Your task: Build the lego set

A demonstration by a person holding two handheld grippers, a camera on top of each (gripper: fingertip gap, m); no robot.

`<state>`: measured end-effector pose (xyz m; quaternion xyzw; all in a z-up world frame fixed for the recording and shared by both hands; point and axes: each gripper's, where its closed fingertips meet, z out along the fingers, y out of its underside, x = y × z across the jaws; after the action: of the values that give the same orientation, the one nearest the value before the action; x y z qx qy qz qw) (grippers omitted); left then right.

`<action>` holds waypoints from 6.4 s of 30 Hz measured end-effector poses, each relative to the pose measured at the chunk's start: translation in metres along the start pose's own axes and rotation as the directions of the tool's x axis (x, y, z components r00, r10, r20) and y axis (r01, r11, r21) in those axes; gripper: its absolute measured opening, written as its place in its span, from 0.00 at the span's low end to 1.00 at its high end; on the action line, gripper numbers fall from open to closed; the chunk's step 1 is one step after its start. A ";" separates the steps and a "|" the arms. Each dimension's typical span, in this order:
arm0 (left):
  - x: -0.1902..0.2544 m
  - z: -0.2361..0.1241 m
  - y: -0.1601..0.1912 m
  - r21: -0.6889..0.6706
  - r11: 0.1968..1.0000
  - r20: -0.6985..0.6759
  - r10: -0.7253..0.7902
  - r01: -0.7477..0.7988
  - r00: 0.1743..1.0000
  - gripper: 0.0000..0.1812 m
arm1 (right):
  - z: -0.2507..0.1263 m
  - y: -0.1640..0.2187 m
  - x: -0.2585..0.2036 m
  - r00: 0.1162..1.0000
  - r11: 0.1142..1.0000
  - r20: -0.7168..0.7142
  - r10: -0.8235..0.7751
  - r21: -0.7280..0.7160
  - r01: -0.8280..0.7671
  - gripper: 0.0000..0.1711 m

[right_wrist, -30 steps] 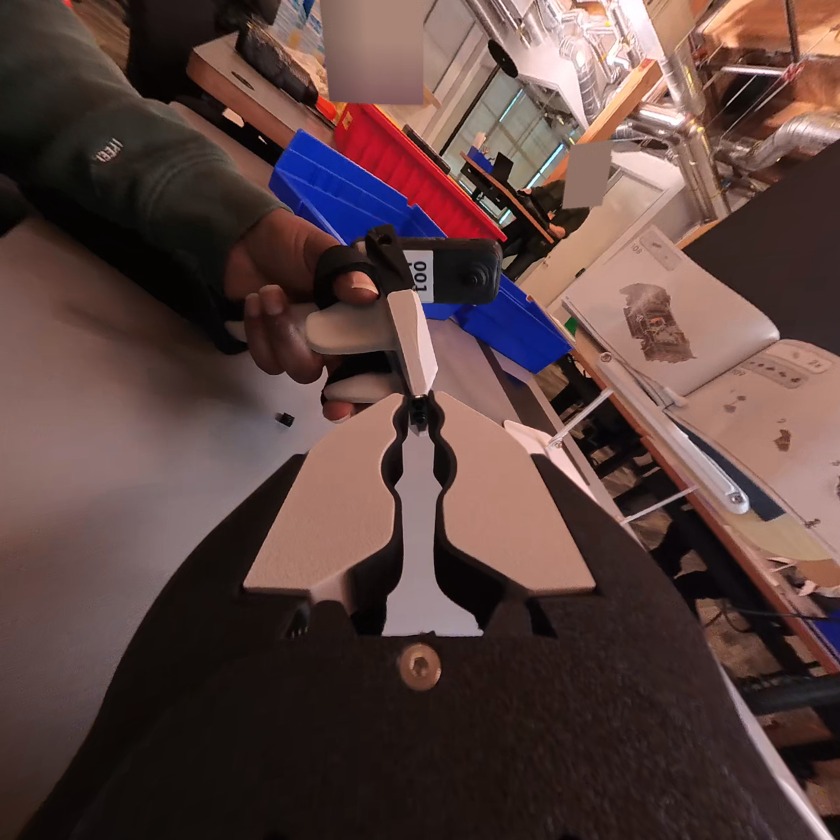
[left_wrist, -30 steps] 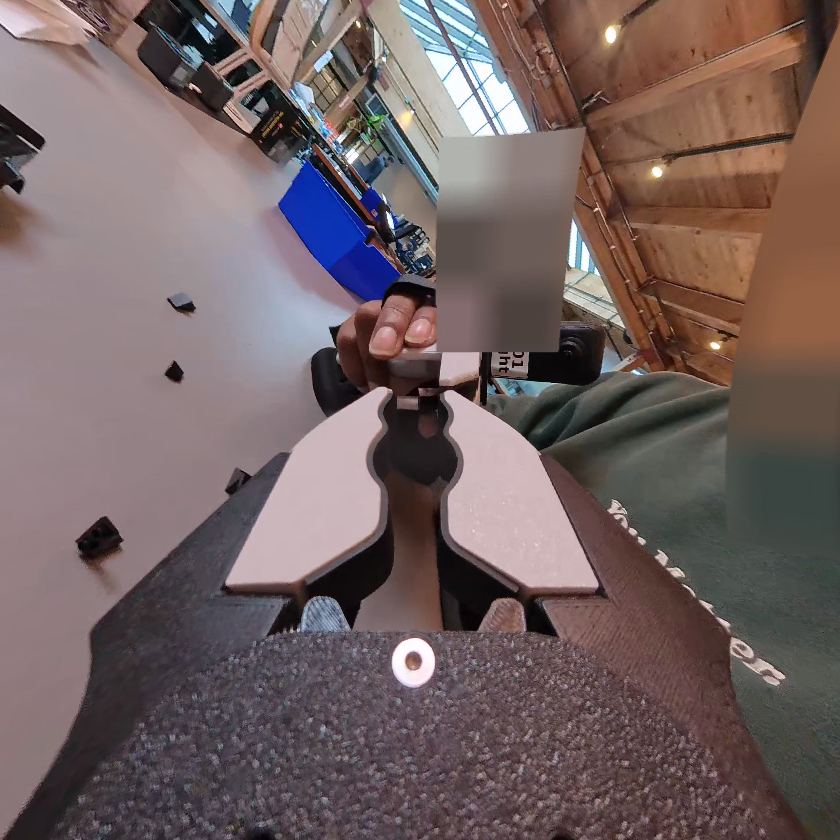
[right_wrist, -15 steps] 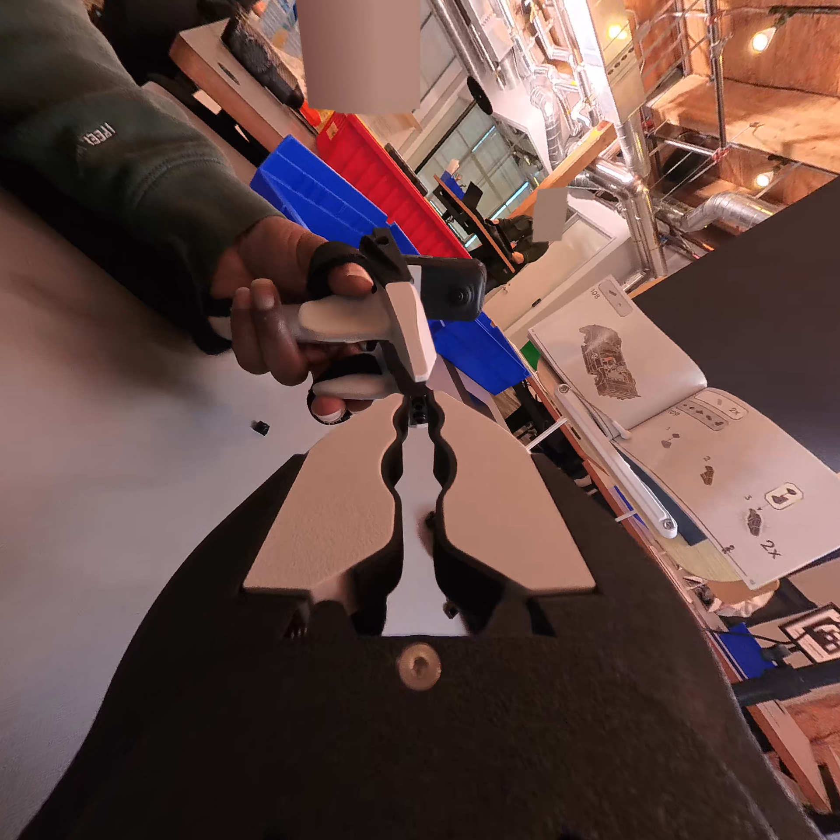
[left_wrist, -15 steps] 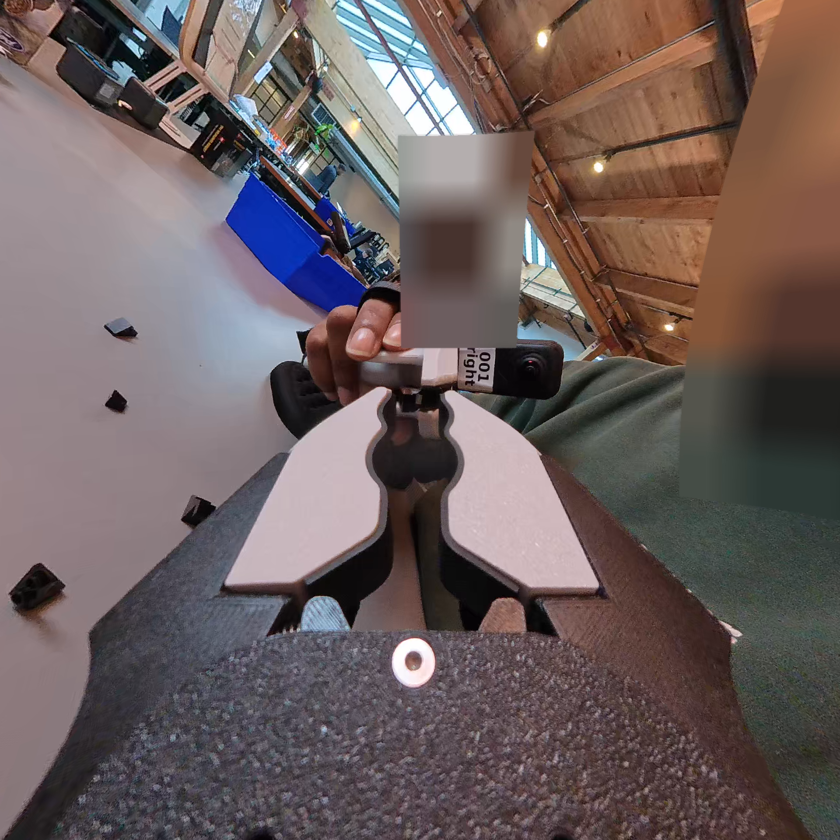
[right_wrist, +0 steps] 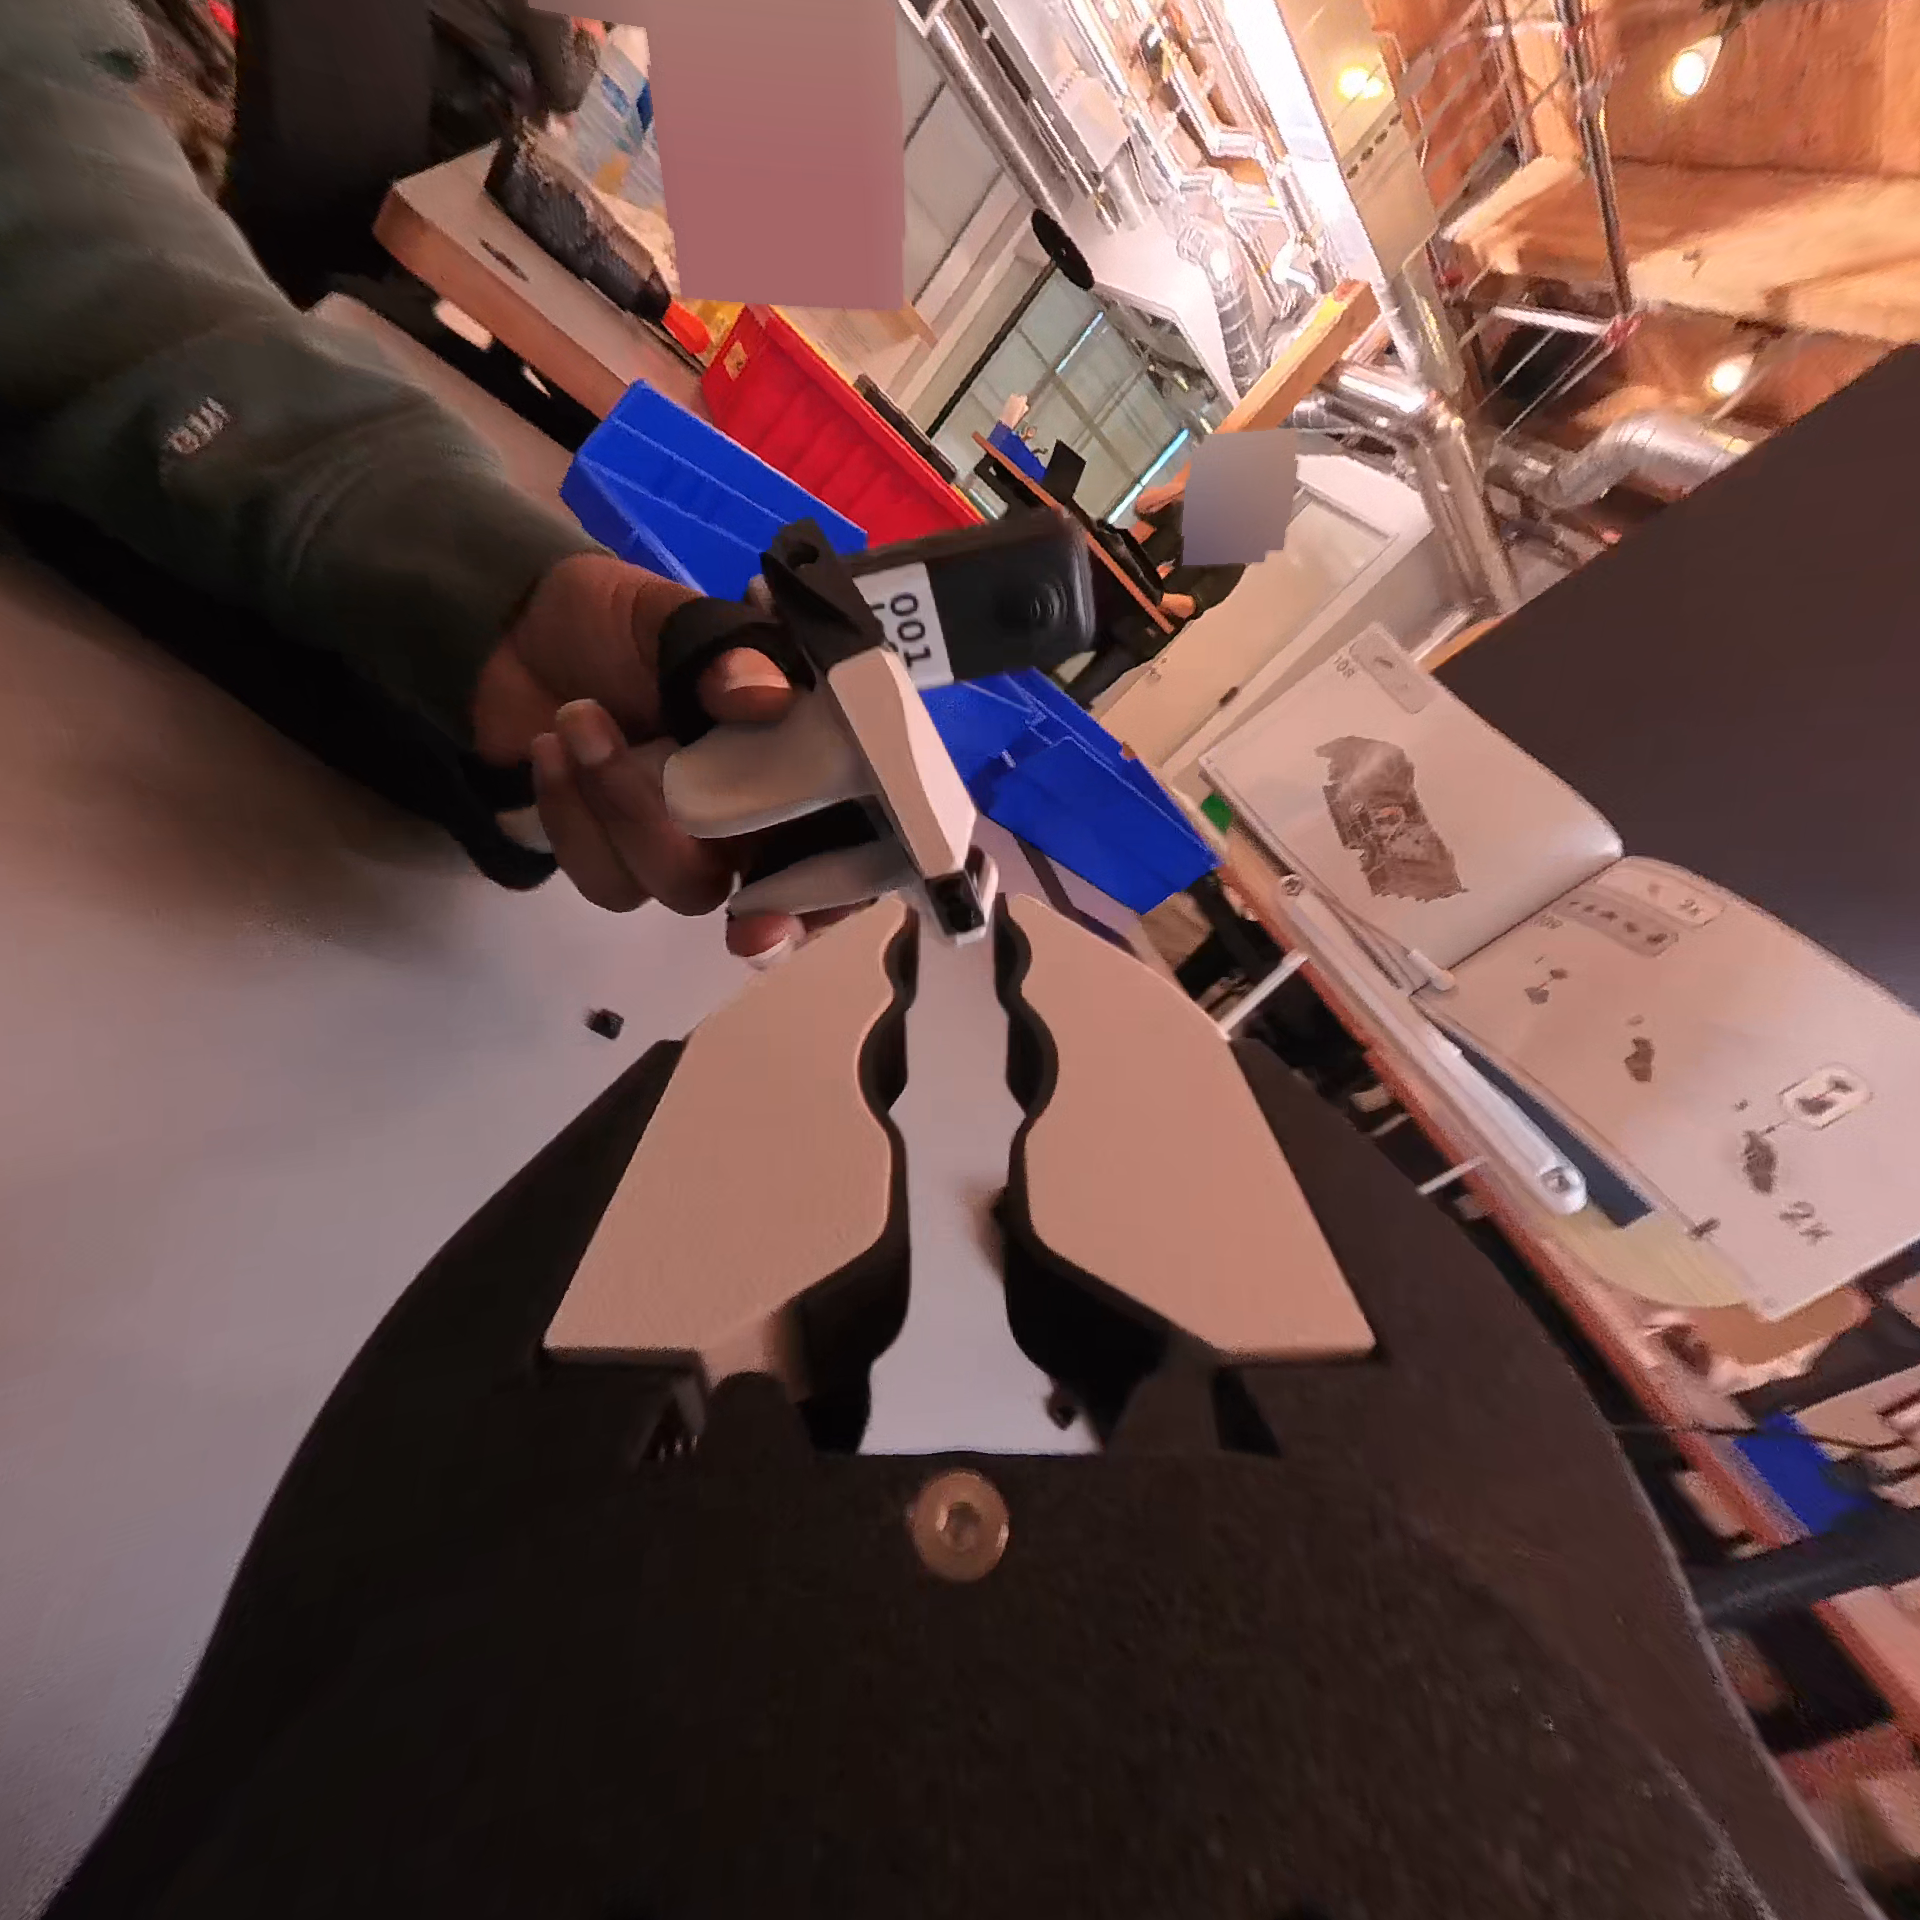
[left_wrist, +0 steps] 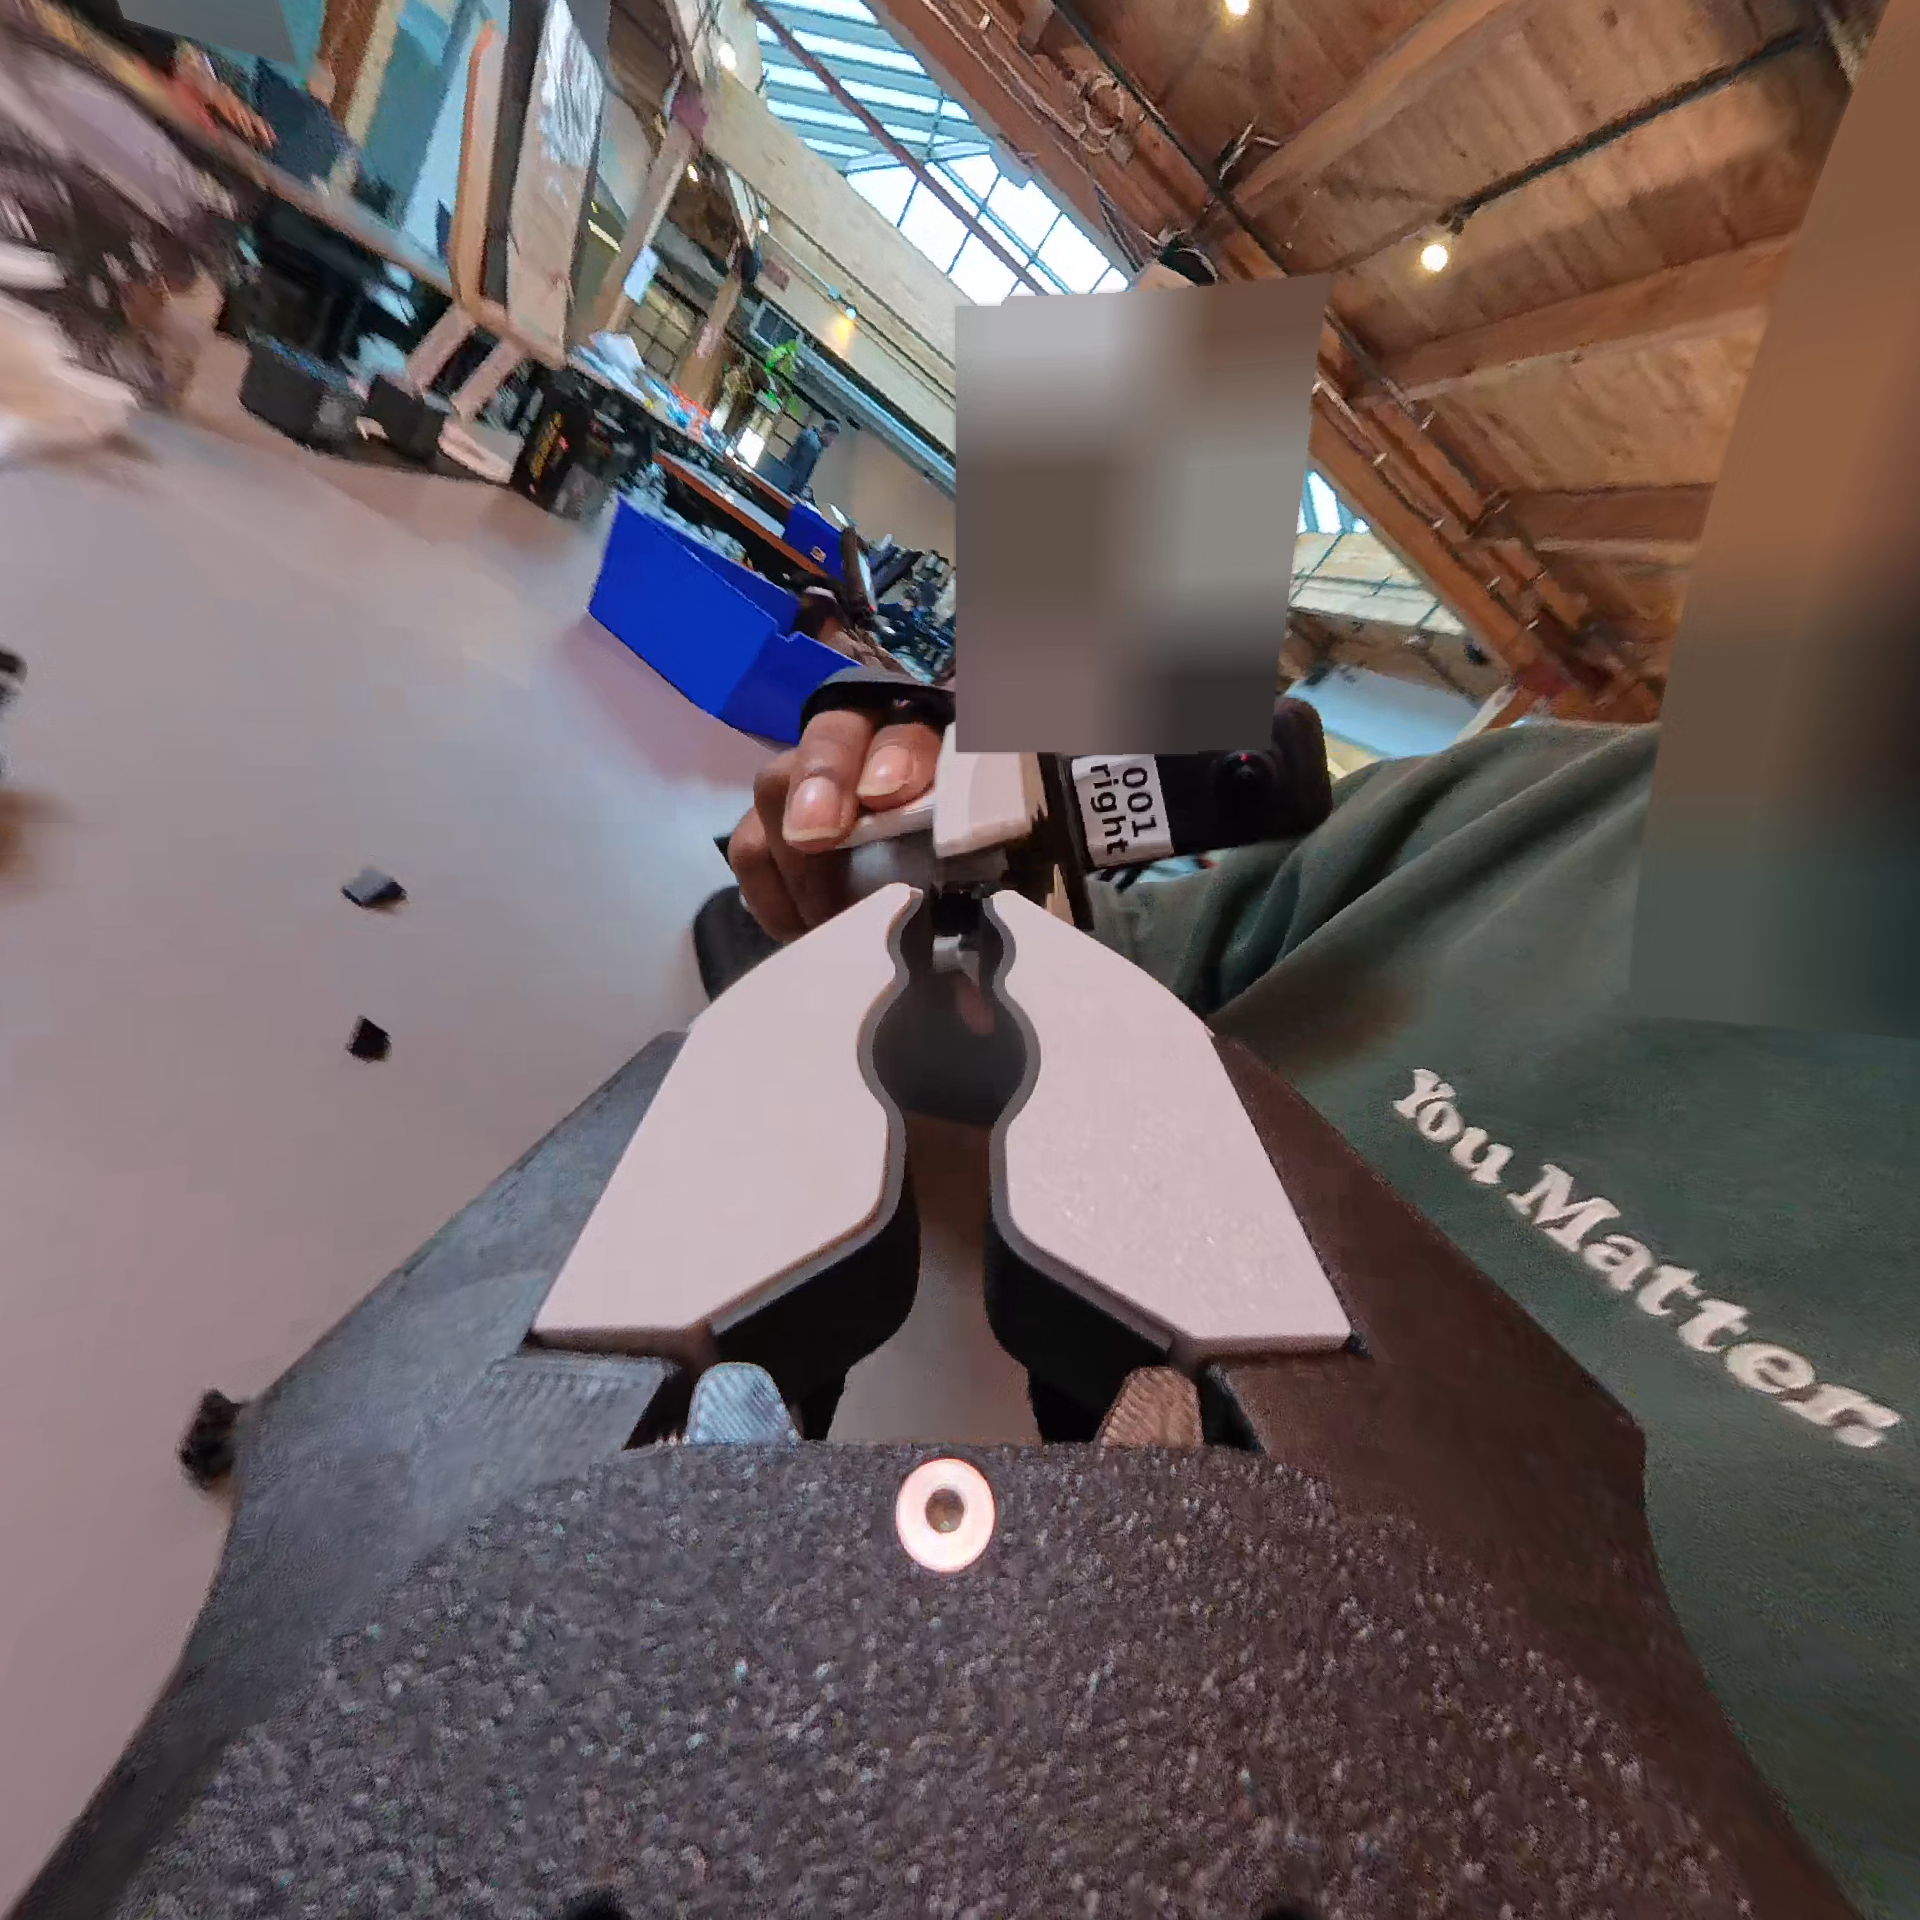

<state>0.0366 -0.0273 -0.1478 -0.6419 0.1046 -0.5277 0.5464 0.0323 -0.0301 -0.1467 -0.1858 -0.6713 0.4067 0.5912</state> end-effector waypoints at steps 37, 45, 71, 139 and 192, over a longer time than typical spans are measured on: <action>0.000 0.000 0.002 -0.022 0.986 0.084 0.165 -0.164 0.983 0.13 | -0.001 0.000 0.004 0.999 0.998 -0.017 0.039 -0.040 -0.040 0.09; -0.004 0.002 -0.002 0.040 0.999 0.052 -0.027 0.025 0.998 0.08 | 0.003 0.005 0.003 0.968 0.969 -0.102 -0.229 -0.116 0.217 0.09; -0.002 -0.001 0.022 -0.190 0.907 0.081 0.396 -0.376 0.915 0.05 | -0.005 0.000 -0.022 0.739 0.806 0.342 0.580 -0.108 -0.583 0.09; -0.022 -0.008 0.008 -0.080 0.974 0.160 0.223 -0.212 0.962 0.11 | 0.005 0.037 -0.019 0.510 0.559 0.230 0.829 -0.339 -0.757 0.04; -0.031 -0.010 0.011 -0.190 0.888 0.279 0.459 -0.419 0.844 0.06 | 0.004 0.030 -0.009 0.433 0.490 0.242 0.868 -0.285 -0.824 0.05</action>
<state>0.0208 -0.0155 -0.1758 -0.7089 0.1918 -0.2712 0.6221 0.0237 -0.0206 -0.1754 -0.4565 -0.6052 0.6316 0.1628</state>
